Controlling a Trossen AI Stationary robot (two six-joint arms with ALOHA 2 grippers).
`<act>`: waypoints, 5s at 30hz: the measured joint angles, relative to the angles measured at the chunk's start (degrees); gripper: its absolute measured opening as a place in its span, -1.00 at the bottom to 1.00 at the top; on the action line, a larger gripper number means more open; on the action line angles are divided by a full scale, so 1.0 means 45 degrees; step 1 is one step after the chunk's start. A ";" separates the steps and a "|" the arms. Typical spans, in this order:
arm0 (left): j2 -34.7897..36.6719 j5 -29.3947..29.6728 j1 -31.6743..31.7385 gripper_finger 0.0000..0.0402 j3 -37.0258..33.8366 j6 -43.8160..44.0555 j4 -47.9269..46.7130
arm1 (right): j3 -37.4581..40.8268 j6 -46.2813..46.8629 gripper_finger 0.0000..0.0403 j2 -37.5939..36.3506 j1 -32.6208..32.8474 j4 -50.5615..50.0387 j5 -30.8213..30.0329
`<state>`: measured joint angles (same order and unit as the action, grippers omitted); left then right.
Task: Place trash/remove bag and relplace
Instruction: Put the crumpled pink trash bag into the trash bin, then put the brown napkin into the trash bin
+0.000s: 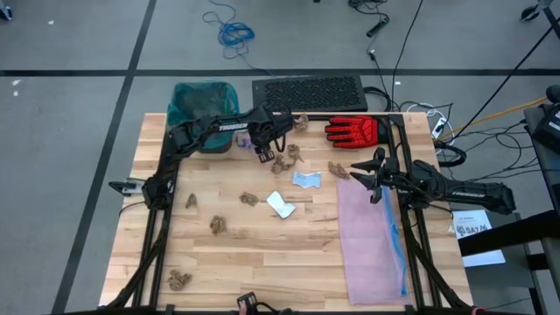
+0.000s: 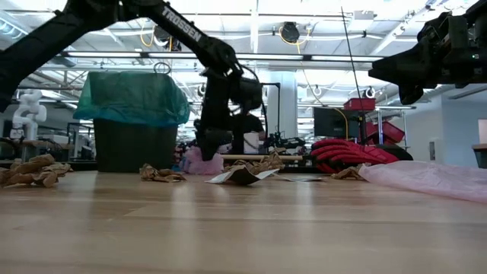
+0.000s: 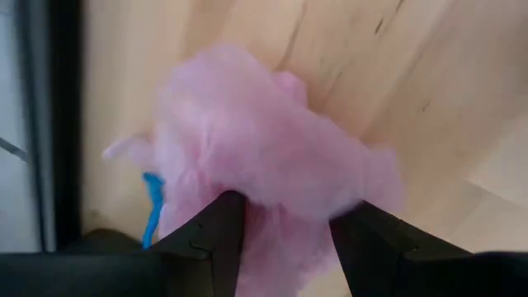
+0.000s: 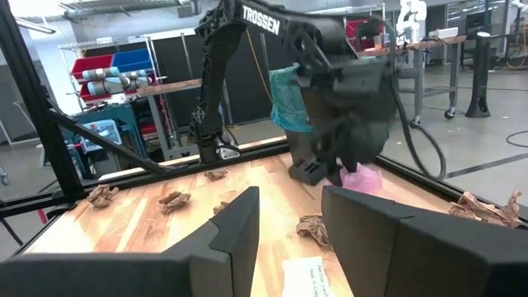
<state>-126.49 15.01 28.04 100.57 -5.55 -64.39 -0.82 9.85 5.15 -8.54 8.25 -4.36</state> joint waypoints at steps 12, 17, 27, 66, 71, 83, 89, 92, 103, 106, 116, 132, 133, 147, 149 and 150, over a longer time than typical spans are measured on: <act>0.1416 0.0400 -0.0683 -0.97 -0.0024 -0.0961 -0.0437 | 0.0000 0.0000 -0.37 0.0005 0.0005 0.0010 0.0000; 0.4118 0.0751 -0.1004 -0.98 -0.0024 -0.0072 -0.0532 | 0.0003 0.0000 -0.37 0.0002 0.0000 0.0019 0.0000; 0.9561 0.5119 -0.0975 -0.99 0.0018 0.0862 -0.0701 | 0.0005 -0.0001 -0.37 0.0004 0.0003 0.0031 0.0000; 0.6547 0.0474 0.3636 -0.63 -0.1393 0.0990 -0.2985 | 0.0005 0.0330 -0.37 0.0001 0.0000 0.0117 0.0047; 0.7250 0.2337 0.3525 -0.39 -0.0971 0.0735 -0.2942 | 0.0005 0.0330 -0.37 0.0005 0.0001 0.0117 0.0044; 0.7902 0.3182 0.3805 -0.21 -0.0473 0.1055 -0.3796 | 0.0005 0.0330 -0.37 0.0005 0.0000 0.0121 0.0044; 0.7741 0.3048 0.4048 -0.28 -0.1210 0.1503 -0.3753 | 0.0005 0.0330 -0.37 0.0005 0.0000 0.0136 0.0041; 0.7503 0.3005 0.4230 -0.41 -0.1543 0.1503 -0.3278 | 0.0005 0.0330 -0.37 0.0004 0.0000 0.0146 0.0039; 0.6829 0.2454 0.4974 -0.97 -0.1845 0.1848 -0.2842 | 0.0005 0.0330 -0.37 0.0005 0.0001 0.0146 0.0039; 0.6843 0.2320 0.4982 -0.98 -0.1836 0.1853 -0.2839 | 0.0005 0.0330 -0.37 0.0004 0.0005 0.0144 0.0039; 0.6823 0.2048 0.4970 -0.99 -0.3437 0.1974 -0.2247 | 0.0005 0.0330 -0.37 0.0005 0.0002 0.0123 0.0039; 0.7294 0.2675 0.5001 -1.00 -0.2775 0.1409 -0.2182 | 0.0005 0.0330 -0.37 0.0003 0.0002 0.0121 0.0034; 0.7294 0.2848 0.5001 -1.00 -0.2430 0.1401 -0.2297 | 0.0005 0.0328 -0.37 0.0005 0.0000 0.0124 0.0034; 0.7392 0.1188 0.4100 -1.00 0.1968 0.0812 -0.2254 | 0.0005 0.0330 -0.37 0.0005 0.0000 0.0121 0.0039; 0.7378 -0.0844 0.3776 -1.00 0.1968 0.0494 -0.1371 | 0.0005 0.0330 -0.37 0.0003 0.0000 0.0121 0.0039; 0.7356 -0.1719 0.3605 -1.00 0.1919 0.0366 -0.0927 | 0.0005 0.0330 -0.37 0.0005 0.0000 0.0117 0.0039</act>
<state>-93.39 7.28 44.26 109.21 -3.90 -68.57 -0.80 11.33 5.17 -8.54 8.78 -4.19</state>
